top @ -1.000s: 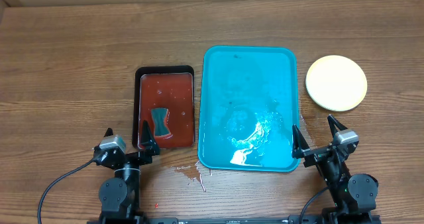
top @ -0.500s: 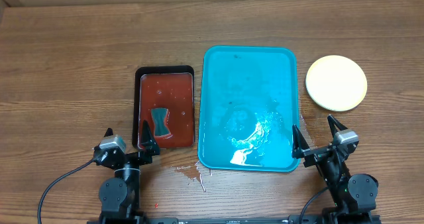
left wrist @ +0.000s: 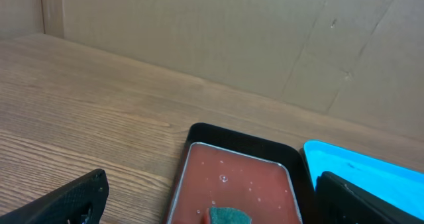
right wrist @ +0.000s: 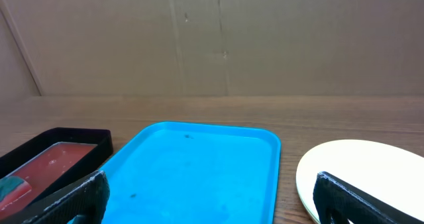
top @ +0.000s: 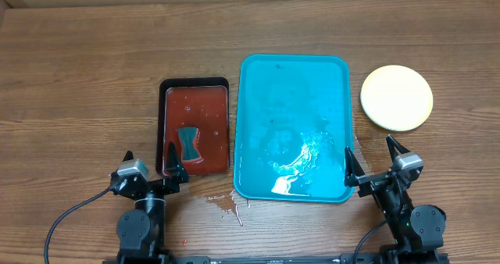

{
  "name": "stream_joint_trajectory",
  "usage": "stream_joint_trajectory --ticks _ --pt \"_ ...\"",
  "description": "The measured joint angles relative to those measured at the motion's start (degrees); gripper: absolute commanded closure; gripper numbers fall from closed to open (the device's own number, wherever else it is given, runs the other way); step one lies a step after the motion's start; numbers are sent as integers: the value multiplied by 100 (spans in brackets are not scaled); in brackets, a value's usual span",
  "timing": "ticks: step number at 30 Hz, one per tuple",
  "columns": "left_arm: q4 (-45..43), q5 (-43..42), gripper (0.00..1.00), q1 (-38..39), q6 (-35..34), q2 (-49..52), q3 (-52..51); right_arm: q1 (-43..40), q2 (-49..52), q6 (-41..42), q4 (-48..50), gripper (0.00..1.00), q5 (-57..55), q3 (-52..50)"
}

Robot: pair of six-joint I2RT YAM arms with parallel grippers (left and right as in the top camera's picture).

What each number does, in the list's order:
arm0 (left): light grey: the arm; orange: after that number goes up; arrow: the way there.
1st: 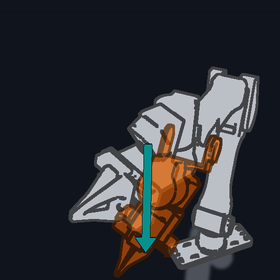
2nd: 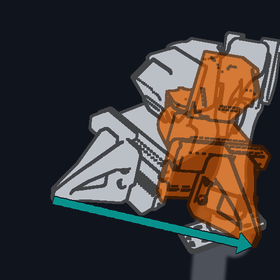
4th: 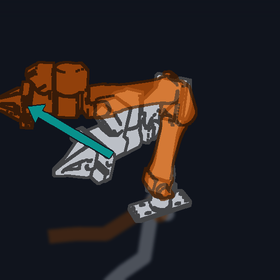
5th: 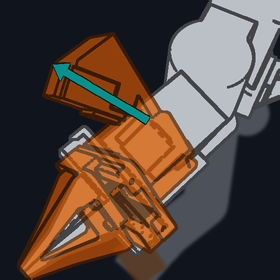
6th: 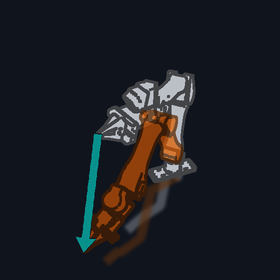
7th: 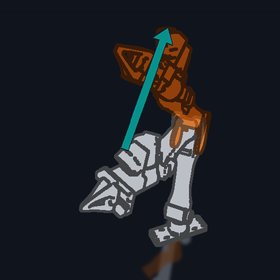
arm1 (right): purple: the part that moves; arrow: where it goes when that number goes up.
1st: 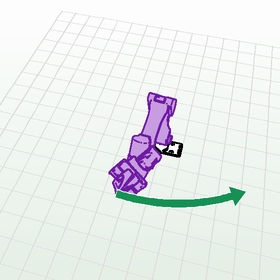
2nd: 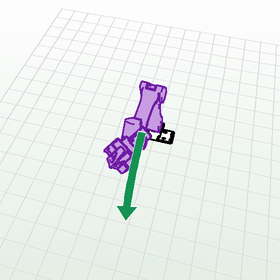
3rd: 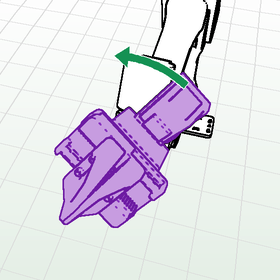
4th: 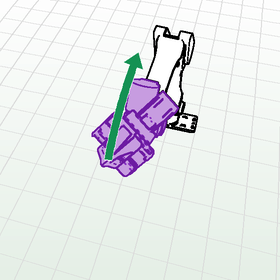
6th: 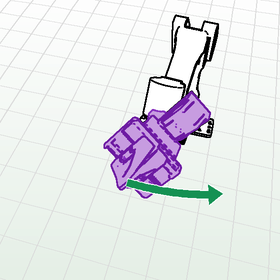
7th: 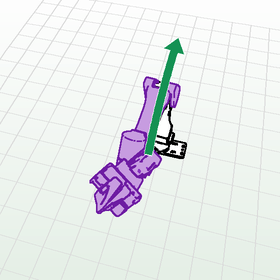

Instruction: Clean dirty plates on tray and stack at the side

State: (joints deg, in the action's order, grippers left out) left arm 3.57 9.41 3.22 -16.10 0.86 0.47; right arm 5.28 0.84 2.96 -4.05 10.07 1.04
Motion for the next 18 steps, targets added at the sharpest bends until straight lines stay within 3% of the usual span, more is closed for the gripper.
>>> stream_joint_trajectory --ticks 18 --pt "0 0 0 0 0 0 0 0 0 -2 -2 0 -160 0"
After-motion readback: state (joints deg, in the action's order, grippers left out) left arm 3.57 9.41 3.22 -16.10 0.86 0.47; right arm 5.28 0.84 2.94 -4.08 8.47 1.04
